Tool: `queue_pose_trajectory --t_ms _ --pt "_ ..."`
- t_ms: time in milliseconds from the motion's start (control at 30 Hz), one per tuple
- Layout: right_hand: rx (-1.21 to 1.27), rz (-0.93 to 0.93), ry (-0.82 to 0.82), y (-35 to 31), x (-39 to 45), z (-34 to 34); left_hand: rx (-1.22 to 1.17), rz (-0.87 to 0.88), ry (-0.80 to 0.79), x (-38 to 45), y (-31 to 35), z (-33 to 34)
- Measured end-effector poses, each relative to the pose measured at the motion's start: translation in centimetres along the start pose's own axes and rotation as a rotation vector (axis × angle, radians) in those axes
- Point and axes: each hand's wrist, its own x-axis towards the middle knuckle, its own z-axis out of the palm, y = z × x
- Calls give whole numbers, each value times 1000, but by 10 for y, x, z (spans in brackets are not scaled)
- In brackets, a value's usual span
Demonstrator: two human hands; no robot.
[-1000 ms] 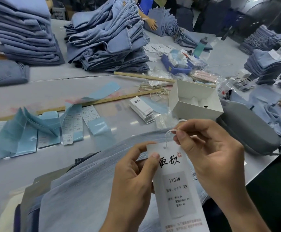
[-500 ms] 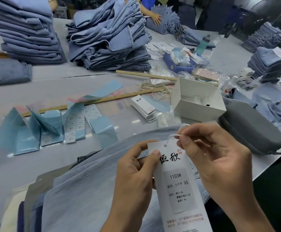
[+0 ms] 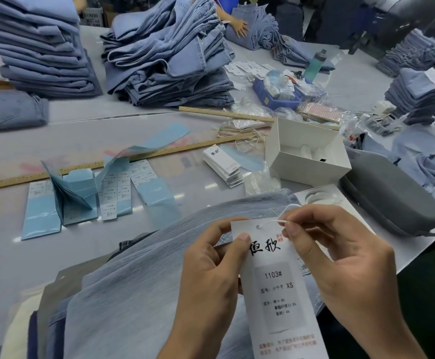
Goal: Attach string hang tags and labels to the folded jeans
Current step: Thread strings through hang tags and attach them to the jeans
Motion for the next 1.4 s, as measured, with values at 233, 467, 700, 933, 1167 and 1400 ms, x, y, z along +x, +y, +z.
queue_pose_trajectory --t_ms 233,467,700,933,1167,1400 --pt "-128 -69 -26 2 -1 -4 17 47 -53 2 0 -1" --pt "-183 -66 -65 4 -7 0 -27 63 -182 4 -2 -7" --pt "-115 4 -78 12 -12 10 39 65 -207 12 -11 -10" --pt "-104 38 -75 20 -21 21 142 101 -183 17 -22 -11" --pt "-156 32 -29 27 -26 28 172 115 -115 20 -32 -14" --pt "-241 -21 7 37 -28 31 615 375 88 25 -33 -31"
